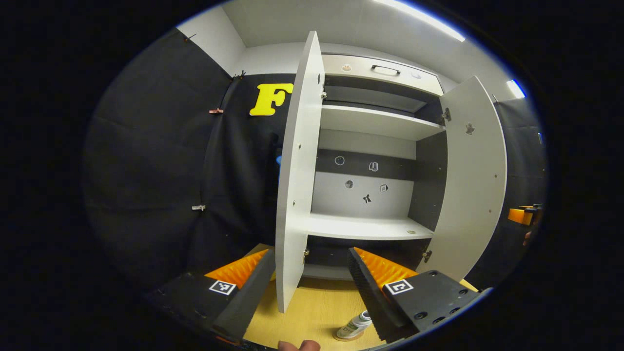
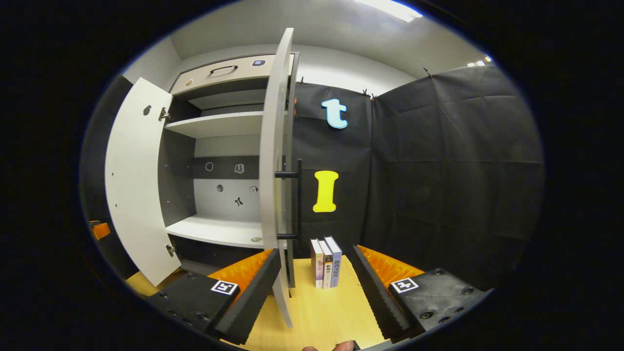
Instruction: Grasp the bottle in the cabinet with the left hand and place it on the coaster, then close the right door with the right hand and the left door with the left hand.
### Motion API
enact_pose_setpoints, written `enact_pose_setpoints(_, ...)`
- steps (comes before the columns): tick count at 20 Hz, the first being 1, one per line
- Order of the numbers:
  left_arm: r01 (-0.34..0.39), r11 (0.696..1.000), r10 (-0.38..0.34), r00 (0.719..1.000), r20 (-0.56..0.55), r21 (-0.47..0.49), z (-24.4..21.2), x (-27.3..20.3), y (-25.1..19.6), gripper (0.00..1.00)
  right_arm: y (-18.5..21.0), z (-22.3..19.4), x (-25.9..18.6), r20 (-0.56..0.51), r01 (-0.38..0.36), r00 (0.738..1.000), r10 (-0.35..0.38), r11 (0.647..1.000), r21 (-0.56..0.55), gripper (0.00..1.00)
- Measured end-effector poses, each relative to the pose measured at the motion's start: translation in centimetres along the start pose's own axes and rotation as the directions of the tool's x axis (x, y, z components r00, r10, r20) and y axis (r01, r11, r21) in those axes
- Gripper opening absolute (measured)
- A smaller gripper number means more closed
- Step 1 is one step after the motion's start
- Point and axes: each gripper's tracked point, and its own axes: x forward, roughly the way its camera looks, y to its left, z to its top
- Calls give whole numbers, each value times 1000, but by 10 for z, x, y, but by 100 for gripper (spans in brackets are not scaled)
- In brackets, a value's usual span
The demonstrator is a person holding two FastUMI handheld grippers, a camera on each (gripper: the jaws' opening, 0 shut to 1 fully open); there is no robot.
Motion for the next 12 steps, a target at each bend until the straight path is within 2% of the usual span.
enact_pose_setpoints(4, -19, 999, 19, 1000, 5, 50, 7, 10, -4, 95, -32, 2, 29, 0, 66, 998, -66, 998, -12, 98)
enact_pose_setpoints(7, -22, 999, 21, 1000, 15, 43, 11, 13, -10, 95, -34, 6, 54, 4, 52, 999, -52, 999, 12, 98)
enact_pose_setpoints(10, -39, 999, 39, 999, 9, 4, 12, 15, -6, 95, -17, 9, 70, 1, 9, 1000, -9, 1000, 29, 98)
enact_pose_setpoints(12, -57, 998, 57, 998, 8, 5, 11, 14, 1, 95, -16, 9, 75, 10, 25, 1000, -25, 1000, 13, 96)
